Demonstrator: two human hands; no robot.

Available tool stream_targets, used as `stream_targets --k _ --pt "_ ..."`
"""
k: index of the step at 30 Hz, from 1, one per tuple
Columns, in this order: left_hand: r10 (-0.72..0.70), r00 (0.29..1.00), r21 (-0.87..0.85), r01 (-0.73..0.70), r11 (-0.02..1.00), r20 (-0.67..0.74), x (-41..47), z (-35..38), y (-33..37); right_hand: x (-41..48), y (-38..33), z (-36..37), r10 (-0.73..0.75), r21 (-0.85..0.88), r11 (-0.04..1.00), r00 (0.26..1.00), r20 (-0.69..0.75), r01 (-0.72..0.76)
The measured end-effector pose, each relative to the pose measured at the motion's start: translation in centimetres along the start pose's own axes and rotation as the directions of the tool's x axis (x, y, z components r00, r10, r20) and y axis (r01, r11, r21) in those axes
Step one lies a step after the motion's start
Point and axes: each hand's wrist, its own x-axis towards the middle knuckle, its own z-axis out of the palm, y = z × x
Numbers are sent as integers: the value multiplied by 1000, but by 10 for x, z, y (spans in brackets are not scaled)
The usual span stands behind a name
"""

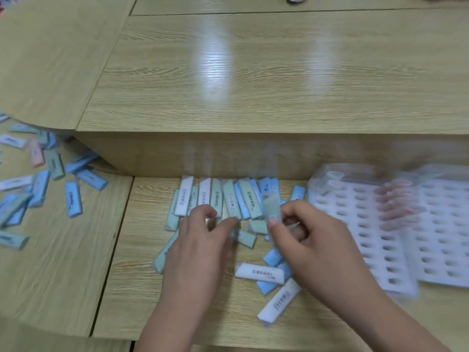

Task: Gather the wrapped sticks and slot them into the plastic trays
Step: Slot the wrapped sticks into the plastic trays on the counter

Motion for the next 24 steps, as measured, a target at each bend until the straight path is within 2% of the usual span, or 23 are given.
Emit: stream_targets --k 2,6,11,15,18,20,24 --pt "39 999 22 -38 999 -9 4 -1 0 0 5 -17 20 130 991 999 -44 -14" --pt "85 996 33 -86 996 16 12 1 1 1 18 -48 103 325 942 994 -42 -84" --pt "162 985 139 -152 979 -63 20 -9 12 -4 31 -78 148 411 906 986 -73 -106" --pt "117 992 102 -113 988 -41 28 -32 41 -13 47 -104 177 390 912 979 -101 -125" --pt "188 980 -114 -194 974 -64 35 -42 74 -17 60 -122 179 413 903 977 -119 -116" --pt "221 973 -275 -229 934 -63 39 -44 99 -20 66 -132 148 440 895 979 -139 -73" --pt "244 966 -483 -254 838 -86 46 -38 146 -29 79 -159 129 401 915 972 -197 -40"
